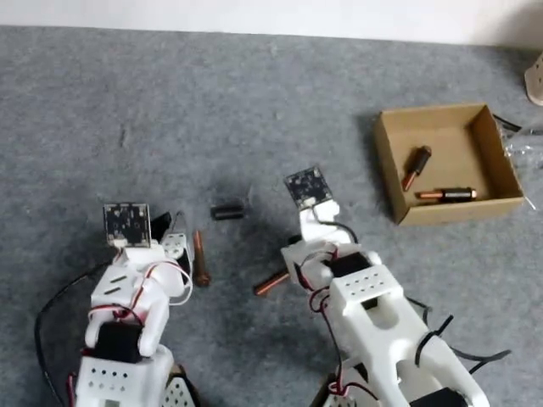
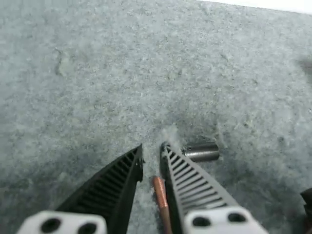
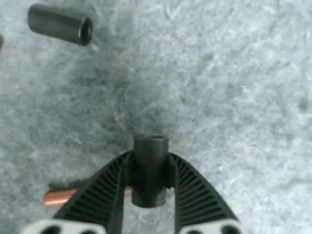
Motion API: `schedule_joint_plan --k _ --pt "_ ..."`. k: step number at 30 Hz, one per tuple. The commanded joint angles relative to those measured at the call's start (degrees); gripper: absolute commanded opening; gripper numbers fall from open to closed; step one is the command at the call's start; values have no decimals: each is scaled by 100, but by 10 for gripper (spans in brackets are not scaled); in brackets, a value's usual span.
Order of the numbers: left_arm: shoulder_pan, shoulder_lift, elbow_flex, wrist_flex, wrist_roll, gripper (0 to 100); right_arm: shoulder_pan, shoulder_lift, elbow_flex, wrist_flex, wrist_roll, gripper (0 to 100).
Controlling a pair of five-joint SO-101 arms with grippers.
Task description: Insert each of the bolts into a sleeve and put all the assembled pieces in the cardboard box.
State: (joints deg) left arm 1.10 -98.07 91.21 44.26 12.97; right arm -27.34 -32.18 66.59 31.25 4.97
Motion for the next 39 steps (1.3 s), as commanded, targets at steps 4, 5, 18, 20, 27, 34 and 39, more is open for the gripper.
schedule_joint_plan --k 4,5,18,20,27,34,39 --pt "171 2976 -1508 -9 -53 77 92 101 -48 -154 70 5" --pt "242 3389 -1640 -9 -62 77 92 101 -48 -154 79 5" --pt "848 5508 -2229 -9 431 78 110 101 -4 -655 563 5" --pt "699 5648 -2316 -18 448 78 110 101 -4 -655 563 5" --pt "646 6501 -2501 -290 448 78 110 101 -4 -655 563 5" --pt "673 7292 -2519 -818 440 78 110 101 4 -655 580 5" --pt "673 7292 -2519 -818 440 77 110 101 4 -655 580 5"
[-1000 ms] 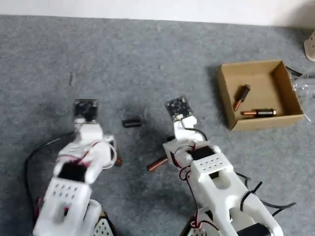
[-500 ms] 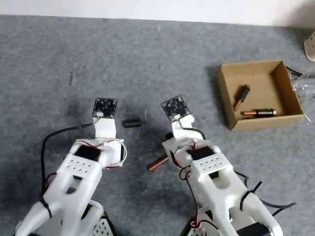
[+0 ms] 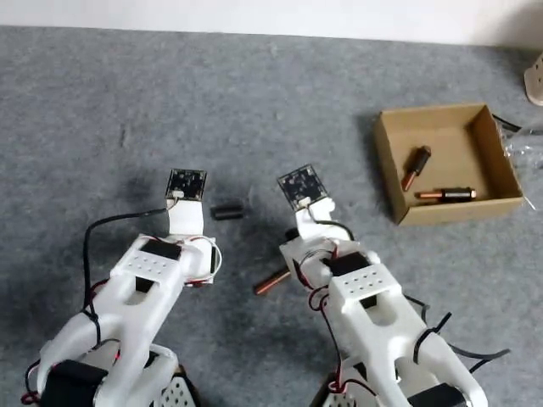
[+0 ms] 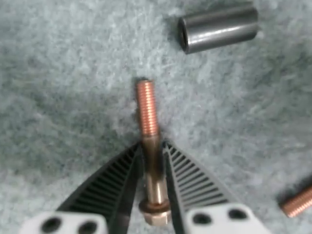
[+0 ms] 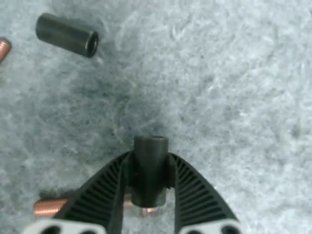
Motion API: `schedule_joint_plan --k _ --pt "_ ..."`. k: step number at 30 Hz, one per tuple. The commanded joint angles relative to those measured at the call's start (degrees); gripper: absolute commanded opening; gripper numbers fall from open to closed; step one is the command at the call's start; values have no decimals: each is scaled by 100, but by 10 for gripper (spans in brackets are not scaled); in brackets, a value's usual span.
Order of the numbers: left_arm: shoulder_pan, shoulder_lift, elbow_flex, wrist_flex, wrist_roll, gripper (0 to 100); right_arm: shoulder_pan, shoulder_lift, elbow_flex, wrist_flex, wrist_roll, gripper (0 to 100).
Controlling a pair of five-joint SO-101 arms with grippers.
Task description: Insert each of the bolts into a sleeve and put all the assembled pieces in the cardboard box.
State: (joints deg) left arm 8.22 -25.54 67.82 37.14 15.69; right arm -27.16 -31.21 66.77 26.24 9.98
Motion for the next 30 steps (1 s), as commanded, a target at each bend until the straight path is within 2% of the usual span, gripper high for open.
schedule_joint_plan --k 1,30 --pt "-40 40 -189 -105 167 77 92 4 -13 -154 88 5" --pt "-391 101 -356 -88 176 74 321 4 171 -145 88 5"
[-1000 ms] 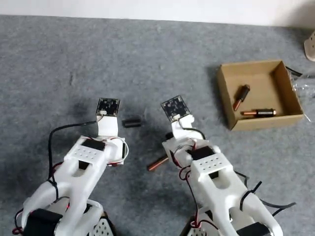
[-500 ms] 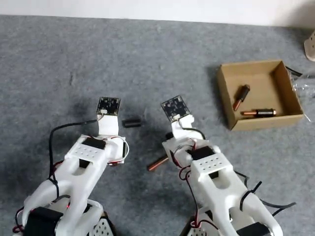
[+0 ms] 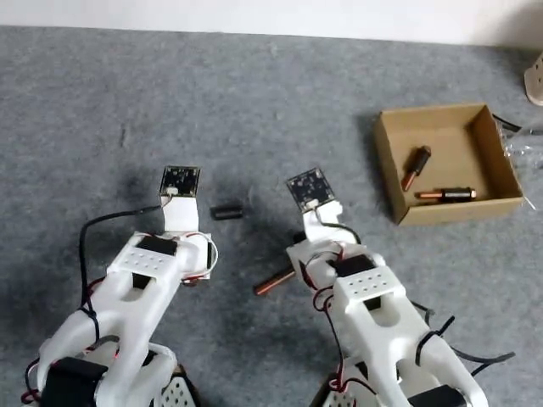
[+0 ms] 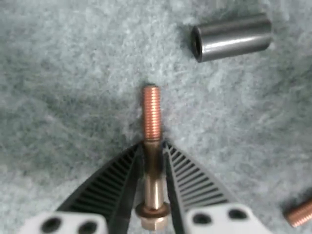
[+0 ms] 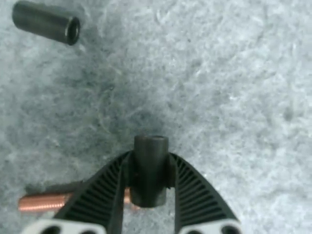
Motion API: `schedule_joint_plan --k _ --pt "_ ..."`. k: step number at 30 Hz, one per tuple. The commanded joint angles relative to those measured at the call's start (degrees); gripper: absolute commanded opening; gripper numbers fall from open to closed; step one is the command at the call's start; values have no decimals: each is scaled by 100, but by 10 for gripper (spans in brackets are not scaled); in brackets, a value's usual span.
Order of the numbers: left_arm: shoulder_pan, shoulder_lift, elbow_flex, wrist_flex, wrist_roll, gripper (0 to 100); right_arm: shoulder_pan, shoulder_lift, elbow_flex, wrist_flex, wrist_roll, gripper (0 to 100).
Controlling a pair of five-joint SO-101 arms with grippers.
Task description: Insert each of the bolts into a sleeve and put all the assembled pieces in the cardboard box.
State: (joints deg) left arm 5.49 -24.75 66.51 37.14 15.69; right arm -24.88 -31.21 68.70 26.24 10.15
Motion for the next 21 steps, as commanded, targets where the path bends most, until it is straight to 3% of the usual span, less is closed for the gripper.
schedule_joint_plan --k 1,21 --pt "-119 22 -224 -88 176 74 92 4 -22 -145 70 5" --pt "-119 22 -242 220 176 74 312 4 -22 -145 70 5"
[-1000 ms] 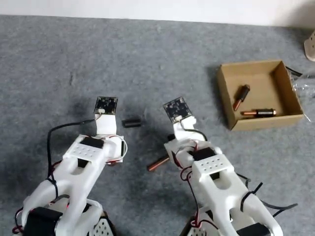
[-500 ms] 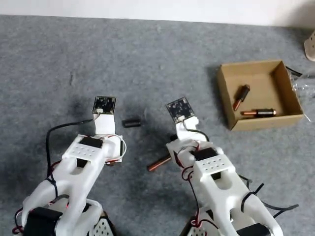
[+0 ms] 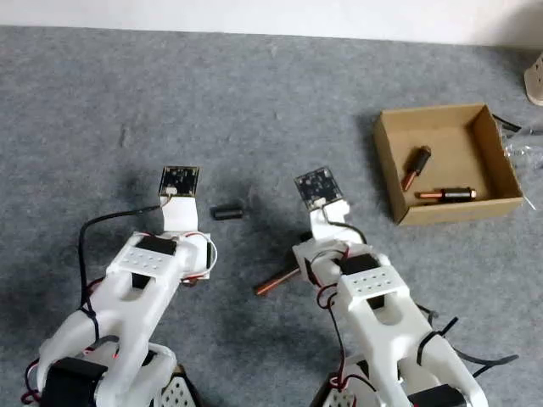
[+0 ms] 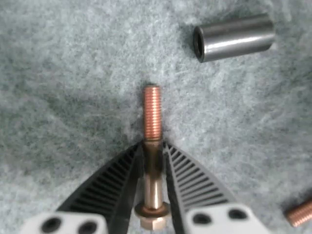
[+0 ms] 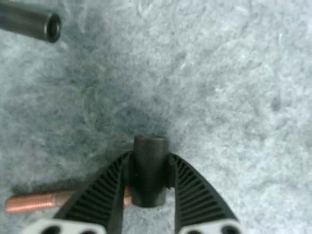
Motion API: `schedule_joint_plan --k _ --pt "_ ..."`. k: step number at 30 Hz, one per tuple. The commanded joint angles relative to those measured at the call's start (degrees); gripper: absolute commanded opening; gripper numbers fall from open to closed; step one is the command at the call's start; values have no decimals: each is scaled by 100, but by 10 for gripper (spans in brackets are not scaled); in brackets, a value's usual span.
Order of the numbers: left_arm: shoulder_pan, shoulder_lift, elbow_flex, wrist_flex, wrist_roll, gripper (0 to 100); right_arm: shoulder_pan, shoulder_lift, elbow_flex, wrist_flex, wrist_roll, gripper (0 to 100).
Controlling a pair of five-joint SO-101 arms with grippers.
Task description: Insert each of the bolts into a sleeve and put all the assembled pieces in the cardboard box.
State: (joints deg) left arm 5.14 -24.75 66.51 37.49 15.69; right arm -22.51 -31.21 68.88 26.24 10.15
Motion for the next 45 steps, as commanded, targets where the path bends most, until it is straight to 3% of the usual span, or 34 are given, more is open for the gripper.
schedule_joint_plan --k 1,4,6,13,16,19,23,30,32,37,41,45 --pt "-84 22 -242 220 176 73 75 4 -40 -145 70 5" --pt "-101 22 -242 246 176 65 75 4 -40 -145 70 5" --pt "-101 22 -242 246 149 7 75 4 -40 -145 70 5" --pt "-84 13 -242 360 132 7 84 4 -31 -145 70 5" --pt "-48 -57 -312 738 -299 7 198 4 -31 -145 79 5" --pt "-48 -180 -822 1582 -1143 7 312 4 -31 -145 79 5" --pt "-163 -418 -1833 2576 -2927 7 391 4 -31 -145 79 5" --pt "-330 -435 -2607 3059 -7235 7 391 4 -31 -145 79 5" --pt "-479 -435 -2642 3059 -8149 7 391 4 -31 -145 79 5" --pt "-857 -435 -2730 3059 -8440 10 391 4 -31 -145 79 5" --pt "-1033 -426 -2747 3059 -9292 11 391 4 -31 -145 79 5" --pt "-1051 -215 -2756 2892 -9380 11 391 4 -31 -145 79 5"
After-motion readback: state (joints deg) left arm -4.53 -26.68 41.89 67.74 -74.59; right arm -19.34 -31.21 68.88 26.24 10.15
